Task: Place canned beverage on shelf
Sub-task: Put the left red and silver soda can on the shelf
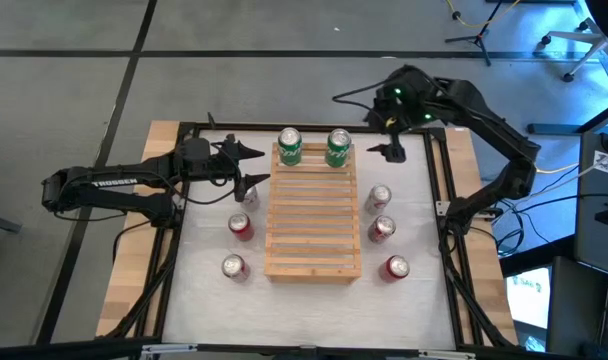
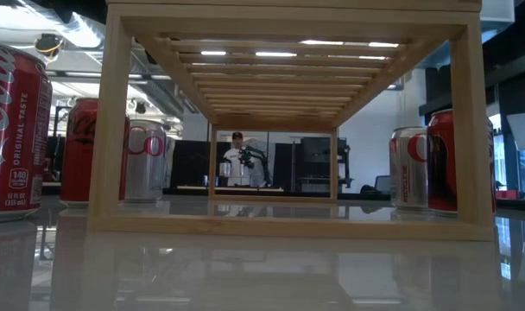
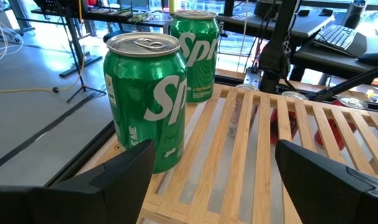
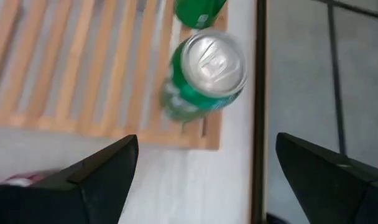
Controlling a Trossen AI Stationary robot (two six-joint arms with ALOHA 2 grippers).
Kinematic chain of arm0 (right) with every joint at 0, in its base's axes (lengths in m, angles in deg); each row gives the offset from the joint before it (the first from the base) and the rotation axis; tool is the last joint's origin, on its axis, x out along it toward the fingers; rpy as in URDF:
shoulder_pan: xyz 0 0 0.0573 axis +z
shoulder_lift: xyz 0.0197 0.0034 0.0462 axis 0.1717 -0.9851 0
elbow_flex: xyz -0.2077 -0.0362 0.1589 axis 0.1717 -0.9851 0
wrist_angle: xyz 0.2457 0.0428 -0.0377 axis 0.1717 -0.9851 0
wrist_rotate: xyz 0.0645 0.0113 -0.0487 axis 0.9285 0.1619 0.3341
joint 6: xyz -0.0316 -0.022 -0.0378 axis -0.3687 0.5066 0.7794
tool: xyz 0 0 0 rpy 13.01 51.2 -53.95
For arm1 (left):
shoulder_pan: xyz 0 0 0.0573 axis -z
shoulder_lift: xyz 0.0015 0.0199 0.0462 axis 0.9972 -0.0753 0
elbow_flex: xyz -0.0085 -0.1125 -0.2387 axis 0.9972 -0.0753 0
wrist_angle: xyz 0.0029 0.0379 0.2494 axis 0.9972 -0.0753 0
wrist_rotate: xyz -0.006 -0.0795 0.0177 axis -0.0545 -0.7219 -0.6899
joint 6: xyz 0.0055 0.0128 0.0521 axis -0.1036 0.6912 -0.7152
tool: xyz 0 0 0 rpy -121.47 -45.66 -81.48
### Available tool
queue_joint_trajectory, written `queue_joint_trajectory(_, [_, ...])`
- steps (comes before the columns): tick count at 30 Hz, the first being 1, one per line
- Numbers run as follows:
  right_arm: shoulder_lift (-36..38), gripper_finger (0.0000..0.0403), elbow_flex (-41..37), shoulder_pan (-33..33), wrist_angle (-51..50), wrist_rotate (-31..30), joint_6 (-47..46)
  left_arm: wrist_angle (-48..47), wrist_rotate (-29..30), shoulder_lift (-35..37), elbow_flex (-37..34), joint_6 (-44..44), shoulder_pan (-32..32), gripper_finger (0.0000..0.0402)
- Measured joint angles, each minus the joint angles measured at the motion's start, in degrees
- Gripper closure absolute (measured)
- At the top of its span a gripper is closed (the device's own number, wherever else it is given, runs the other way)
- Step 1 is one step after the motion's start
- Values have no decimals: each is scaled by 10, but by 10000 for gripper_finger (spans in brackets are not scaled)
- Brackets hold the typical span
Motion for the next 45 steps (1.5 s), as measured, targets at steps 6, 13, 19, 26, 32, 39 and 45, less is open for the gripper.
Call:
queue_joint_trajectory(6, [23,27,-5,0,-57,46,-28,0,0,0,0,1,0,79])
queue_joint_trajectory(13, [69,27,-88,0,-37,64,-30,0,0,0,0,13,0,79])
queue_joint_trajectory(19, [129,27,-206,0,37,64,-54,0,2,0,0,17,0,79])
queue_joint_trajectory(26, [212,27,-344,0,131,59,-106,-3,16,0,0,17,0,79])
queue_joint_trajectory(32, [262,27,-438,0,189,59,-163,-23,17,14,0,5,0,79])
queue_joint_trajectory(39, [268,27,-511,0,225,59,-185,-87,17,112,0,-18,-18,79])
queue_joint_trajectory(45, [267,27,-536,0,259,59,-185,-222,48,185,0,15,-29,79])
